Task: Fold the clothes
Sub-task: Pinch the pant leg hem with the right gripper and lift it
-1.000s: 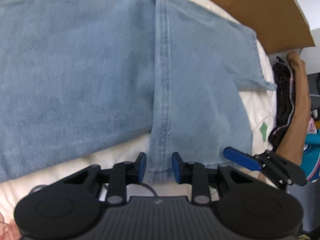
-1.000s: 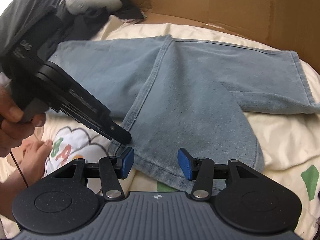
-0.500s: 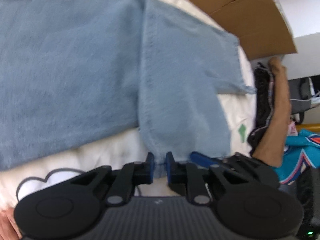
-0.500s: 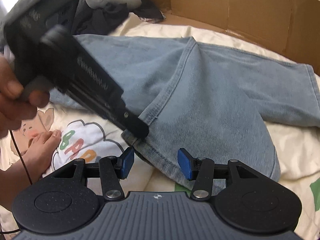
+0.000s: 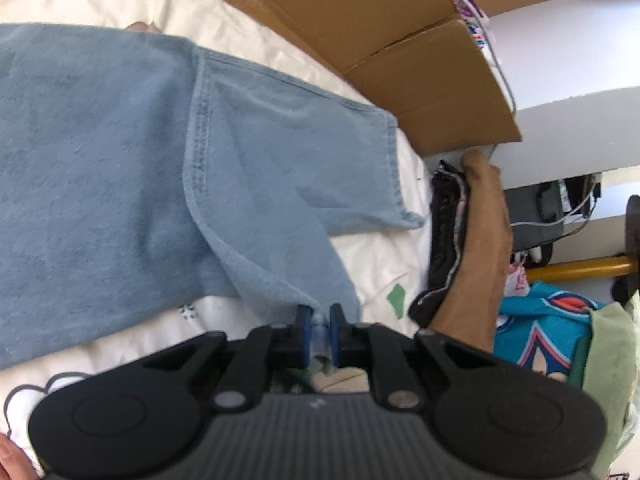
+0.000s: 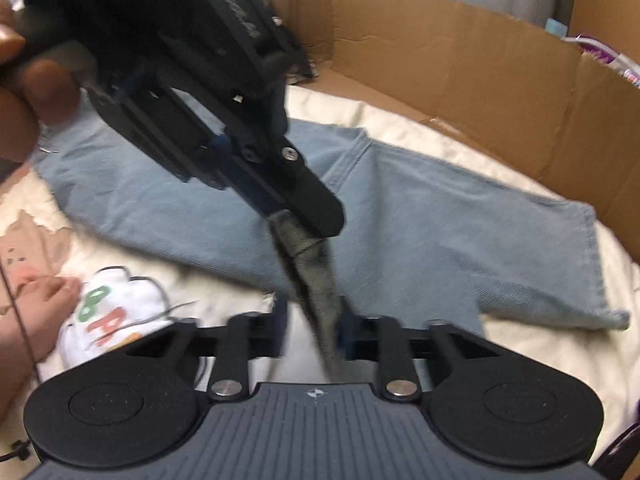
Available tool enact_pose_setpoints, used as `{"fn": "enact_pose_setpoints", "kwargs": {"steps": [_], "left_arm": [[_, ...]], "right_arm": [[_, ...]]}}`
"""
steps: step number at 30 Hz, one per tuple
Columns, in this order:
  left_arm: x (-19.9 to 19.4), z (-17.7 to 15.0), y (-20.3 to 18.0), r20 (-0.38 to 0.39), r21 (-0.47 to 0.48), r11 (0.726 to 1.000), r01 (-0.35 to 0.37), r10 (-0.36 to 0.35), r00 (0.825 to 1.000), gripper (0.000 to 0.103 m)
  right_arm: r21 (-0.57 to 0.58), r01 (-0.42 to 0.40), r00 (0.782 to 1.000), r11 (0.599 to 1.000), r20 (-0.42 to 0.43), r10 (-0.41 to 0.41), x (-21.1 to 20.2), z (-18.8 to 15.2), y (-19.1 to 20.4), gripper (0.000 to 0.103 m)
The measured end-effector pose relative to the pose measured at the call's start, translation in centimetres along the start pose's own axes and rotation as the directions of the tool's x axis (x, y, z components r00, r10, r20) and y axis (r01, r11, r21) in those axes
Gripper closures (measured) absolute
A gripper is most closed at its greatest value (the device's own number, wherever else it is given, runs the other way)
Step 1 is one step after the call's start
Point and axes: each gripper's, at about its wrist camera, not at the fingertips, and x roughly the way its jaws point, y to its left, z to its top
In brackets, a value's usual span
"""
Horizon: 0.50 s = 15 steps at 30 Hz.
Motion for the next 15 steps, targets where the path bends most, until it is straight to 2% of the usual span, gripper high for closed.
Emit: {"fn": "enact_pose_setpoints", "kwargs": {"steps": [2, 5, 6, 9, 15], "left_arm": [[-0.3, 0.3, -0.2, 0.011, 0.009, 1.000, 0.002, -0.002, 1.000, 0.093], [-0.8, 1.0, -0.1, 0.014, 0.007, 1.000, 0.009, -0.009, 1.000, 0.090], [-1.0, 1.3, 0.0, 0.026, 0.008, 1.000, 0.006, -0.006, 1.000, 0.084], [-2.0, 2.1, 0.7, 0.072, 0.007, 1.000, -0.028, 0.027, 0.997, 0.078], [-3.3, 3.6, 3.1, 0.125, -0.036, 0.994, -0.105, 0.109, 0.986, 0.077]], "right_arm": [[-0.002, 0.015, 1.000, 1.000, 0.020, -0.015, -0.2, 0.3, -0.5, 0.092], [0.007, 0.033, 0.998, 0.999, 0.051, -0.033, -0.6, 1.0, -1.3, 0.093], [0.010, 0.037, 0.998, 0.999, 0.054, -0.038, -0.6, 1.2, -1.6, 0.093], [0.015, 0.062, 0.997, 0.998, 0.050, -0.063, -0.4, 1.6, -2.8, 0.097], [0.071, 0.091, 0.994, 0.993, 0.049, -0.094, -0.2, 2.5, -6.2, 0.098]]}}
